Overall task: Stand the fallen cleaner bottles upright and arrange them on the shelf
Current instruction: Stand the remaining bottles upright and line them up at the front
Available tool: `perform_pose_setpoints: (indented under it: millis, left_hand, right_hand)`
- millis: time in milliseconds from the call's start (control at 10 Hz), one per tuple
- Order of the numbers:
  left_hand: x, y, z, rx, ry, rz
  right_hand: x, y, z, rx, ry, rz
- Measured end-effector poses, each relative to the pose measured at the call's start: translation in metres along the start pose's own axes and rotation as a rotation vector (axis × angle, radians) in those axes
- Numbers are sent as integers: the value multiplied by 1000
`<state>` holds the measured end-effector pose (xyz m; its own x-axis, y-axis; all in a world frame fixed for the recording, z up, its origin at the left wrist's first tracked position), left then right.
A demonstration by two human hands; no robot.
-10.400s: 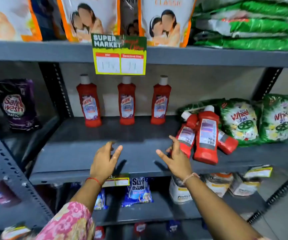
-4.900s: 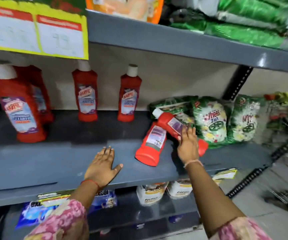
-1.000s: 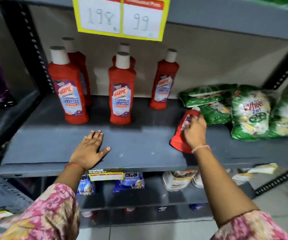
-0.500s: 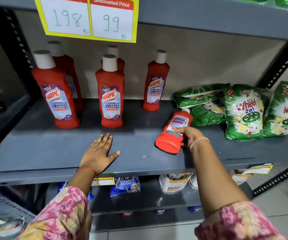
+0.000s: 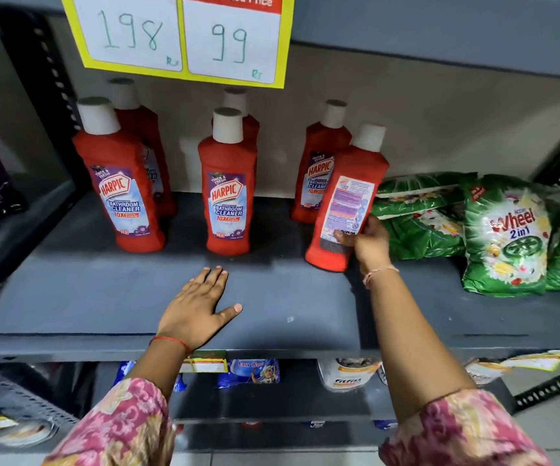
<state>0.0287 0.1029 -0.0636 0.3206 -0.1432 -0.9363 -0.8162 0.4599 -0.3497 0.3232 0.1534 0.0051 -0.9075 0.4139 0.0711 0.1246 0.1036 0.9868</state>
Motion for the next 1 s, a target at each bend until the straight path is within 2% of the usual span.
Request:
perform_pose_setpoints:
  millis: [300,400,500,600,700,900,1000]
  left_hand:
    - [1,-3,-2,6,-4,35]
    - [0,-4,-2,5,-2,38]
    - [0,-3,-2,5,-8,40]
    - [0,-4,-2,5,-6,31]
    - [-1,-4,-2,5,-5,35]
    - [-2,-4,-2,5,7,35]
    - [-3,-4,-2,10,13,31]
  right_hand:
    - [-1,-19,1,-130,50,-175]
    - [6,-38,-8,-146,-184,-395]
    - [27,-50,-25,-125,-457,-503]
    - [45,-48,-28,-117,-602,-552]
    - [50,-46,-23,-101,-659,-559]
    - [54,-52,-26,-176,-461,-405]
    - [51,-50,-26,-147,-500,-427]
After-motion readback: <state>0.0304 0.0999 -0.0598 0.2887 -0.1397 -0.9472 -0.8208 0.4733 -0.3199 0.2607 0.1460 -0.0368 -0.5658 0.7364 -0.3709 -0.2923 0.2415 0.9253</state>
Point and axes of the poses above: each hand's wrist, its own z-axis towards the middle knuckle, its own x-axis out of the palm, y = z × x, the point moved 3 cm from there along z, towards the middle knuckle, and after that the axes turned 11 degrees about x, right-handed, at the moved point
